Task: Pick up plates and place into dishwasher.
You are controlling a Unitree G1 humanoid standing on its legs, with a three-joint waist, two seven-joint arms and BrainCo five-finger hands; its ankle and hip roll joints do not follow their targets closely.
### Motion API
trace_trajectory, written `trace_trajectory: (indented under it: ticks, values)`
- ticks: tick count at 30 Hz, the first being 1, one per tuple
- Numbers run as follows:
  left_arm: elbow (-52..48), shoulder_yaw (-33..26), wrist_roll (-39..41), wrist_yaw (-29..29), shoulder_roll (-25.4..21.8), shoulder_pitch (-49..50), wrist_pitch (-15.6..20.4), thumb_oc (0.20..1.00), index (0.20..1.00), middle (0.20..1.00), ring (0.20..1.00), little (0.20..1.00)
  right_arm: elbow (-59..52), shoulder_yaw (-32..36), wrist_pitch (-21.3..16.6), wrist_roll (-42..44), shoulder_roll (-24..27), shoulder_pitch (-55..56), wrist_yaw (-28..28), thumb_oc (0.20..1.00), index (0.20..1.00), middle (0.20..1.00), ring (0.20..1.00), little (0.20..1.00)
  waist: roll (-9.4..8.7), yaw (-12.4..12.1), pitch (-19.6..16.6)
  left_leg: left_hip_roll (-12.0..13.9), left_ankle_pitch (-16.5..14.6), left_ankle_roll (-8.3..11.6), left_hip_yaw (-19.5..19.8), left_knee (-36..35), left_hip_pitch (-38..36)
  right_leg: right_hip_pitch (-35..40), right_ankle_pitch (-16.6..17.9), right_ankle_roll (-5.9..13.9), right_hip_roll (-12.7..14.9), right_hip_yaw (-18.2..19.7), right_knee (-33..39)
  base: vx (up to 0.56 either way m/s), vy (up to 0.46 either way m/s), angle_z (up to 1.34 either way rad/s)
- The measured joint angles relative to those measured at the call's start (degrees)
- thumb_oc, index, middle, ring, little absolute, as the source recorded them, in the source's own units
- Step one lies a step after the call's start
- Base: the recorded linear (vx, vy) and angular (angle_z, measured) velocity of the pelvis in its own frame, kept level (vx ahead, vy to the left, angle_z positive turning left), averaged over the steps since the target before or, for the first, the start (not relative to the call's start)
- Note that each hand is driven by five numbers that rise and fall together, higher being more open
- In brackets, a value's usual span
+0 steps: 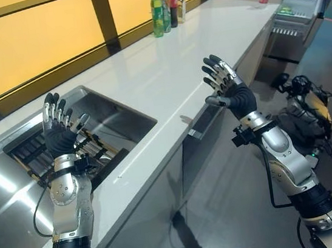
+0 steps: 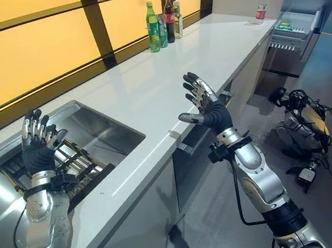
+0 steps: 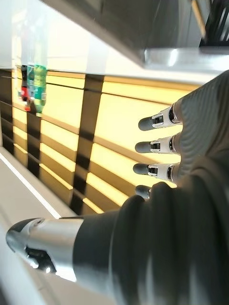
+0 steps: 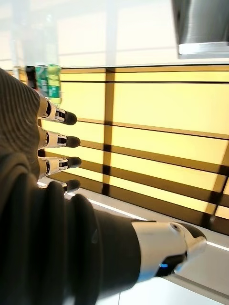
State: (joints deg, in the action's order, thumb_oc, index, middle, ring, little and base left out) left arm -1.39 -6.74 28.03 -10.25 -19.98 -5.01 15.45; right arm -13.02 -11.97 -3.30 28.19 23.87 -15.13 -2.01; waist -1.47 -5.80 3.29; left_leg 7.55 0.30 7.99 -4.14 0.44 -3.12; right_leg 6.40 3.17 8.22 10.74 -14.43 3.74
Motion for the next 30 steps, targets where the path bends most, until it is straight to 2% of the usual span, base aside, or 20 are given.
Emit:
trace_trajectory:
  ticks: [2,5,6,8,9,10,11,12,13,14,16,18,21,25,30]
  values:
    - [0.0,1.6,0.3,-0.1,0.0,-0.1,0.0,1.0,1.0,1.0,1.0,1.0,0.1,-0.1,-0.1,0.0,-0.1,-1.2,0.1,1.0,1.0,1.0,1.0,1.0,-0.16,-0.5,0.7,-0.8,-0.1,-0.2,1.4,0.8,1.4,-0.2,-1.1,0.41,0.9,-1.2,-1.8,0.03,0.178,0.38]
    - [0.0,4.0,0.3,-0.1,0.0,-0.5,0.1,1.0,1.0,1.0,1.0,1.0,0.2,-0.7,-0.6,-1.1,0.0,-3.4,0.9,1.0,1.0,1.0,1.0,1.0,-0.84,-1.4,2.9,-3.0,-2.3,-1.99,3.3,4.9,3.8,-3.2,-5.2,1.36,4.2,-1.9,-10.9,0.06,0.189,0.46]
    - [0.0,4.5,0.3,-0.2,0.2,-1.0,0.1,1.0,1.0,1.0,1.0,1.0,0.3,-1.2,-1.0,-1.7,0.3,-4.2,1.3,1.0,1.0,1.0,1.0,1.0,-0.56,-1.3,3.8,-3.5,-3.4,-2.58,4.6,7.6,5.5,-4.6,-5.9,0.85,5.1,-1.8,-14.9,0.1,0.058,0.52]
    - [0.0,4.8,0.3,0.0,0.2,-2.1,0.1,1.0,1.0,1.0,1.0,1.0,0.3,-1.9,-1.5,-1.8,0.3,-4.3,1.3,1.0,1.0,1.0,1.0,1.0,-0.27,-1.6,4.6,-3.8,-3.8,-3.23,7.1,9.0,6.8,-6.7,-5.5,0.05,5.6,-0.1,-21.3,0.13,-0.037,0.7]
    - [-0.2,4.9,0.3,-0.1,-0.1,-2.7,0.1,1.0,1.0,1.0,1.0,1.0,0.3,-2.2,-1.6,-1.8,0.3,-4.2,1.2,1.0,1.0,1.0,1.0,1.0,-0.2,-1.3,4.9,-4.0,-3.4,-3.73,8.5,8.8,6.5,-7.3,-6.6,-0.47,5.2,1.8,-23.5,0.13,-0.091,0.74]
    - [-1.2,4.9,0.4,-0.2,-0.9,-3.0,0.1,1.0,1.0,1.0,1.0,1.0,0.3,-2.2,-2.0,-1.8,0.3,-4.3,1.1,1.0,1.0,1.0,1.0,1.0,-0.86,-1.7,4.9,-4.2,-2.9,-3.66,9.5,8.8,6.2,-7.7,-8.8,-1.11,3.6,3.6,-25.1,0.14,-0.12,0.7]
    - [-2.4,4.9,0.4,-0.5,-2.0,-3.1,0.3,1.0,1.0,1.0,1.0,1.0,0.3,-2.2,-2.6,-1.8,0.4,-4.3,1.1,1.0,1.0,1.0,1.0,1.0,-1.81,-2.0,4.7,-4.4,-2.4,-3.39,10.9,8.3,6.3,-7.5,-11.9,-2.02,1.0,5.5,-24.3,0.17,-0.18,0.62]
    - [-2.8,4.8,0.4,-0.8,-2.7,-3.0,0.6,1.0,1.0,1.0,1.0,1.0,0.3,-2.2,-3.1,-1.7,0.5,-4.4,1.1,1.0,1.0,1.0,1.0,1.0,-2.75,-2.3,4.3,-5.4,-2.0,-2.99,11.5,8.4,6.8,-6.4,-13.7,-2.37,-0.7,5.7,-21.3,0.17,-0.259,0.55]
    - [-2.6,4.7,0.3,-1.4,-2.2,-3.1,0.7,1.0,1.0,1.0,1.0,1.0,0.5,-2.1,-3.9,-1.7,1.2,-4.3,0.8,1.0,1.0,1.0,1.0,1.0,-2.93,-2.8,4.1,-6.3,-1.7,-2.76,12.3,8.2,7.2,-5.0,-14.5,-1.92,-1.0,6.2,-18.9,0.11,-0.278,0.8]
    - [-2.6,5.4,0.2,-2.3,-1.1,-3.2,0.8,1.0,1.0,1.0,1.0,1.0,1.3,-1.9,-4.5,-1.7,1.9,-4.2,0.5,1.0,1.0,1.0,1.0,1.0,-2.04,-1.5,4.2,-6.6,-1.4,-3.26,14.3,7.5,8.3,-3.6,-14.7,-2.34,-2.7,8.3,-17.2,0.09,-0.27,0.99]
    - [-2.6,7.4,-0.1,-3.5,0.3,-3.6,1.3,1.0,1.0,1.0,1.0,1.0,2.3,-1.8,-4.8,-1.7,2.3,-4.2,0.5,1.0,1.0,1.0,1.0,1.0,-1.96,0.2,4.1,-6.8,0.5,-5.82,14.9,6.1,10.0,-3.1,-15.2,-3.2,-4.3,11.5,-16.1,0.08,-0.207,1.32]
    - [-2.9,9.6,-0.3,-4.2,1.1,-4.1,1.0,1.0,1.0,1.0,1.0,1.0,2.3,-1.7,-4.6,-1.6,3.2,-3.9,1.2,1.0,1.0,1.0,1.0,1.0,-2.16,0.7,4.2,-7.2,1.4,-6.34,17.3,6.4,11.4,-2.8,-15.8,-4.0,-5.4,14.8,-16.1,0.05,-0.206,1.09]
    - [-3.3,10.1,-0.3,-6.2,1.1,-3.9,1.0,1.0,1.0,1.0,1.0,1.0,2.3,-1.7,-4.2,-1.5,3.7,-4.3,0.9,1.0,1.0,1.0,1.0,1.0,-2.56,0.0,3.9,-6.8,3.9,-3.2,17.5,4.7,10.7,0.7,-15.6,-4.01,-5.9,13.5,-11.6,0.02,-0.212,0.66]
    - [-5.4,9.9,-0.3,-8.2,0.2,-3.2,1.0,1.0,1.0,1.0,1.0,1.0,2.3,-2.0,-3.5,-1.5,3.7,-4.7,0.9,1.0,1.0,1.0,1.0,1.0,-3.2,-1.8,3.3,-6.5,4.7,-1.92,17.5,2.3,9.7,2.7,-14.7,-4.12,-6.1,12.4,-8.2,0.03,-0.177,0.18]
    - [-6.5,9.5,-0.3,-8.2,-1.3,-1.2,1.0,1.0,1.0,1.0,1.0,1.0,2.3,-2.4,-2.9,-1.4,3.7,-4.7,1.1,1.0,1.0,1.0,1.0,1.0,-3.77,-3.0,2.9,-7.0,5.0,-1.69,17.5,2.2,9.7,4.6,-13.4,-3.99,-5.8,11.5,-5.2,0.01,-0.102,0.07]
